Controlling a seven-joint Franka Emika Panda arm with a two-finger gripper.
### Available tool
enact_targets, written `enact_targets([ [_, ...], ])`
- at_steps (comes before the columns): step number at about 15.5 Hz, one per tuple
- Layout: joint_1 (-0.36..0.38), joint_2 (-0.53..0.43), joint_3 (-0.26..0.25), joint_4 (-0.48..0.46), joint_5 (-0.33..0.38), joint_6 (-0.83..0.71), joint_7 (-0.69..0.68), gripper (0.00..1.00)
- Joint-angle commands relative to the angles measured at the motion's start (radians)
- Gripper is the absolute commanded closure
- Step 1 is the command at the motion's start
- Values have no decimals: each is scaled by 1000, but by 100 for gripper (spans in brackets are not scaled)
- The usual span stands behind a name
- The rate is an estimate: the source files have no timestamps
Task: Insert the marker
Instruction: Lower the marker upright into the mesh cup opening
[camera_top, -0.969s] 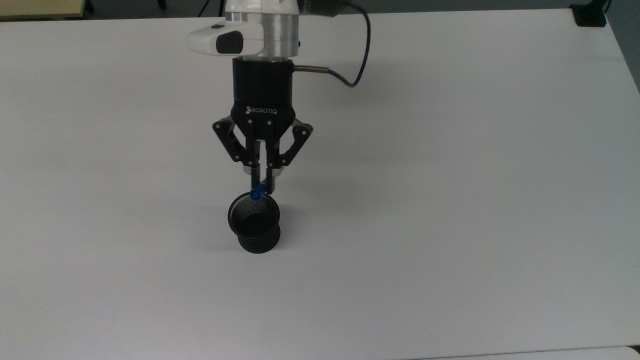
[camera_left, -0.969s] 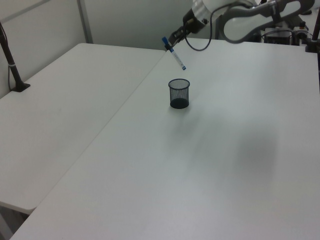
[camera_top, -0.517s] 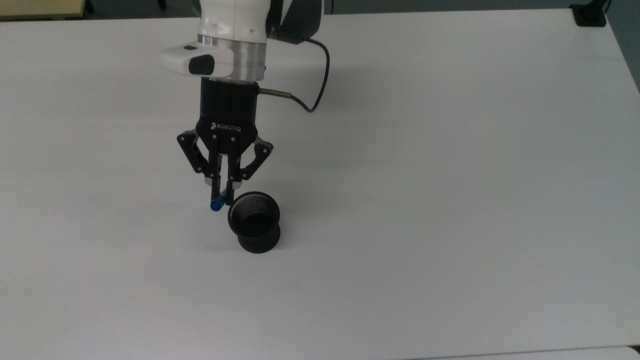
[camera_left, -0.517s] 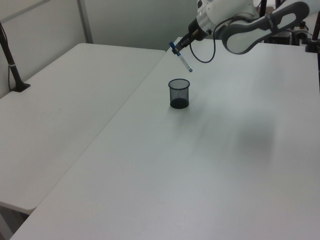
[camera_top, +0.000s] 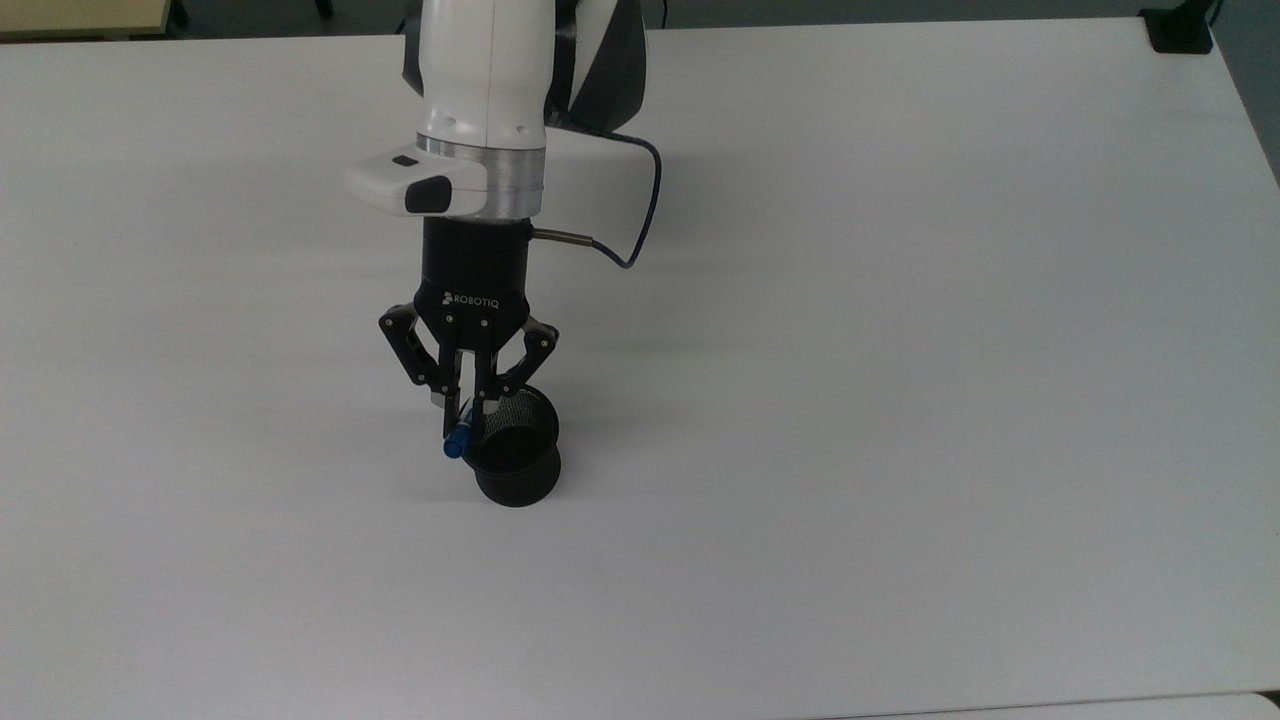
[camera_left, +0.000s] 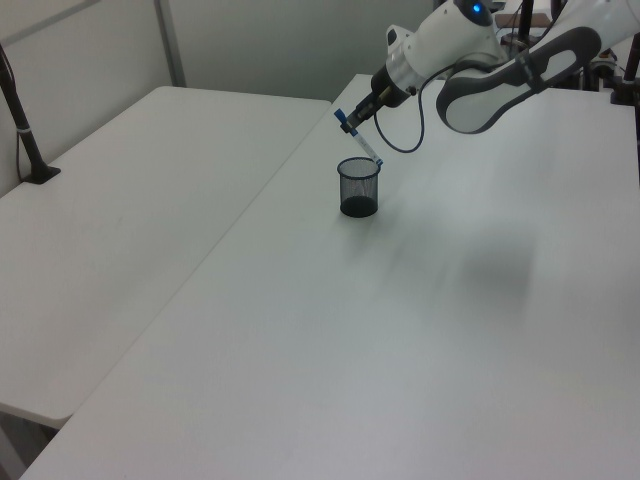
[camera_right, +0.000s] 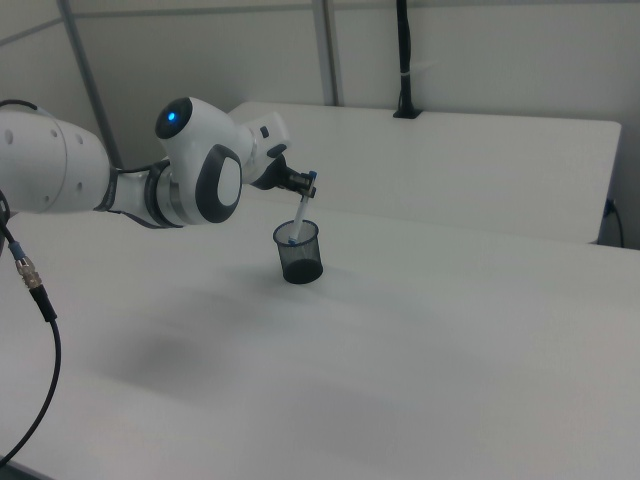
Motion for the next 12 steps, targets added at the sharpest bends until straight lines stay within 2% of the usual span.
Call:
enact_targets([
  [1,11,18,-6,13,-18,23,11,100],
  [5,17,41,-6,85,-17,15,63,100],
  [12,28,83,-14,91,-20,24,83,100],
])
